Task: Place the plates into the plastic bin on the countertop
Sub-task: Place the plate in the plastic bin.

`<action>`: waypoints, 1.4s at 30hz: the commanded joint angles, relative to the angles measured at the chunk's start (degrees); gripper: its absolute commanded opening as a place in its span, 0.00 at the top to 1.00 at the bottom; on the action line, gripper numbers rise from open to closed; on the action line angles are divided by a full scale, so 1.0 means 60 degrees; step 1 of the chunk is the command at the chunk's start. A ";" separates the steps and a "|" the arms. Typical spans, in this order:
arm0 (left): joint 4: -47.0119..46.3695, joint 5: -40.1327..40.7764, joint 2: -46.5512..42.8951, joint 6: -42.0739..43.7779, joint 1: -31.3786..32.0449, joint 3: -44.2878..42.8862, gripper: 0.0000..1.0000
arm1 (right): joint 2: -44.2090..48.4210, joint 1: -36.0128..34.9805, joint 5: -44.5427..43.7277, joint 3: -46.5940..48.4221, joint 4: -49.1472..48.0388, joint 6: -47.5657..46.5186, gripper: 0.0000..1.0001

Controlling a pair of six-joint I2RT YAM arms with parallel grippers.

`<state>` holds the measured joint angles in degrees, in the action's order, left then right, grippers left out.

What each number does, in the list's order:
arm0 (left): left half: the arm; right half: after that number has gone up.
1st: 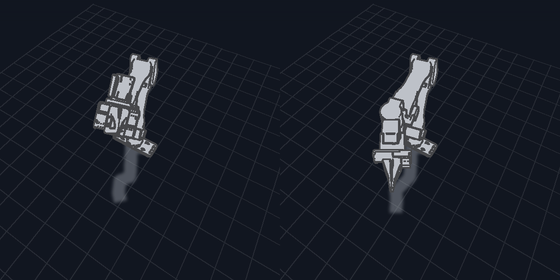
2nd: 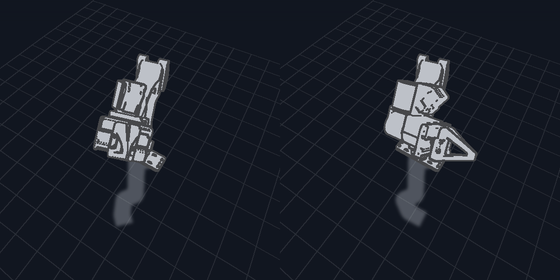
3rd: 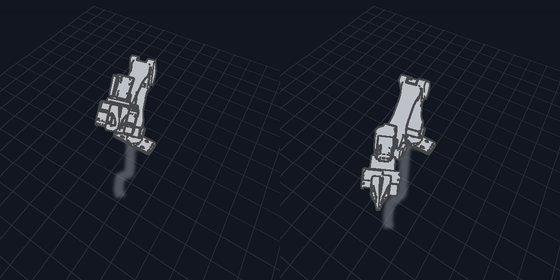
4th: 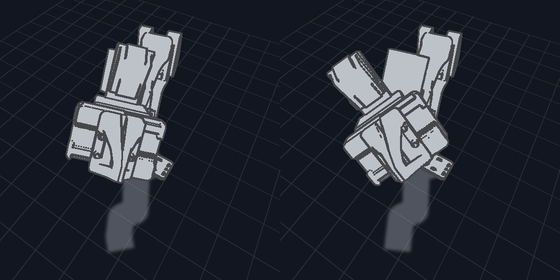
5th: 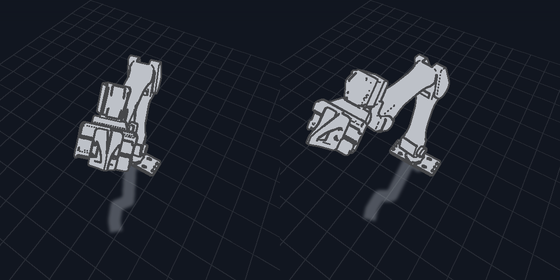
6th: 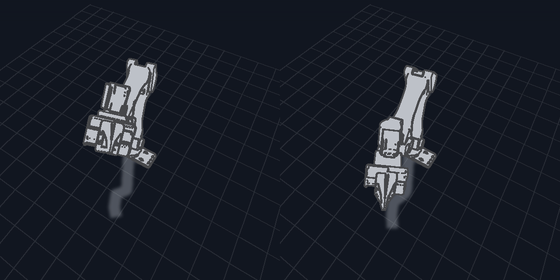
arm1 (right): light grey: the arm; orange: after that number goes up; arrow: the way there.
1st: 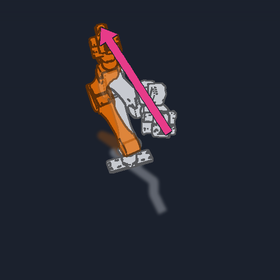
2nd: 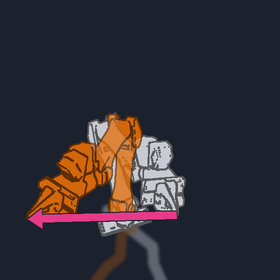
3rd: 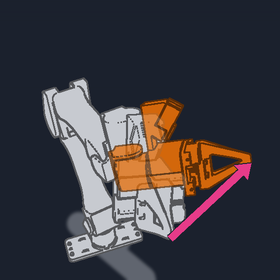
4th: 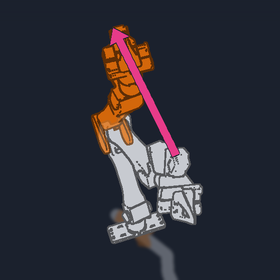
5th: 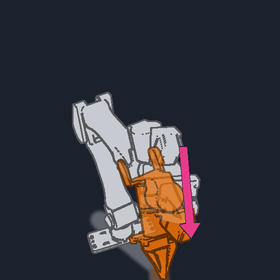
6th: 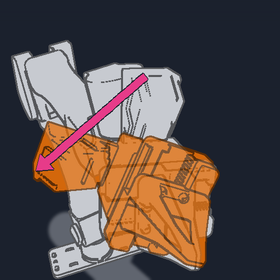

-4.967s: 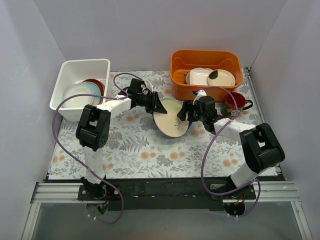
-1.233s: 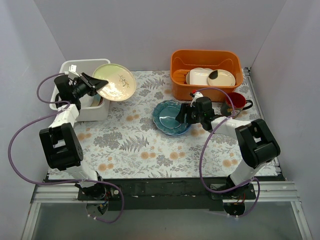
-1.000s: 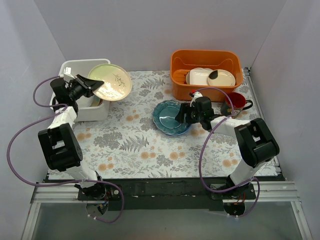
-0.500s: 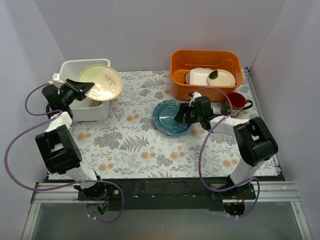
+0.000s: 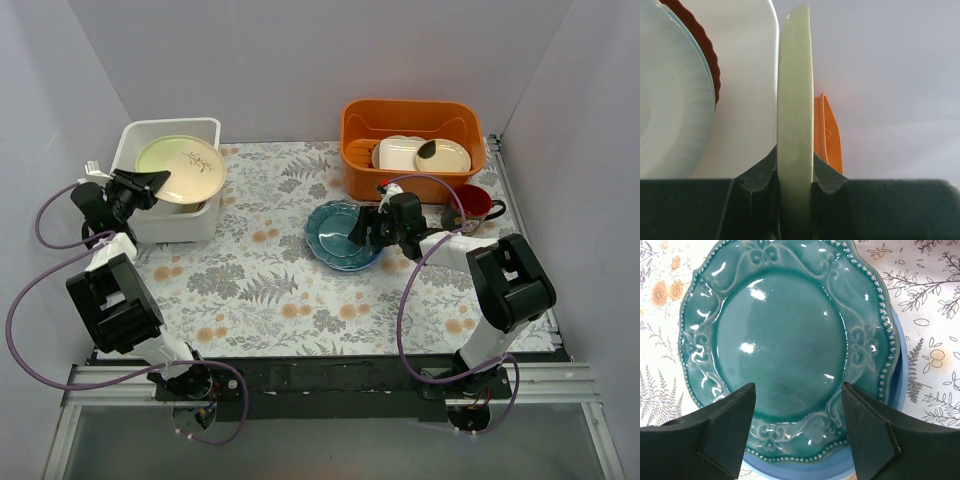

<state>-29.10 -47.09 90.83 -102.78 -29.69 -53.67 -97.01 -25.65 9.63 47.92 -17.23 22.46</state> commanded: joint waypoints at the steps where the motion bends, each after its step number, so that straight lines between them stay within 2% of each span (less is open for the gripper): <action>1: -0.0834 0.0128 -0.0973 -0.0184 -0.0090 -0.0152 1.00 | 0.0041 -0.0017 0.0080 0.0158 -0.0292 0.0022 0.23; 13: -0.0497 0.0583 -0.0783 0.0094 -0.0354 -0.0049 1.00 | 0.0026 -0.0017 0.0124 0.0128 -0.0321 0.0066 0.23; 24: 0.0734 0.1549 -0.0884 0.1090 -0.0339 -0.0240 1.00 | -0.0003 -0.0017 0.0373 0.0187 -0.0292 0.0080 0.23; 37: -0.0335 0.3233 -0.1748 0.0065 -0.0500 0.1181 1.00 | 0.0114 -0.0017 0.0329 0.0172 -0.0248 0.0007 0.23; 42: -0.0057 0.2825 -0.1354 0.0240 -0.0486 0.0816 1.00 | 0.0129 -0.0017 0.0329 0.0231 -0.0204 0.0007 0.23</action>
<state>-24.69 -28.99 85.21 -100.60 -32.71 -45.69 -97.01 -25.63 11.11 47.92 -17.26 22.55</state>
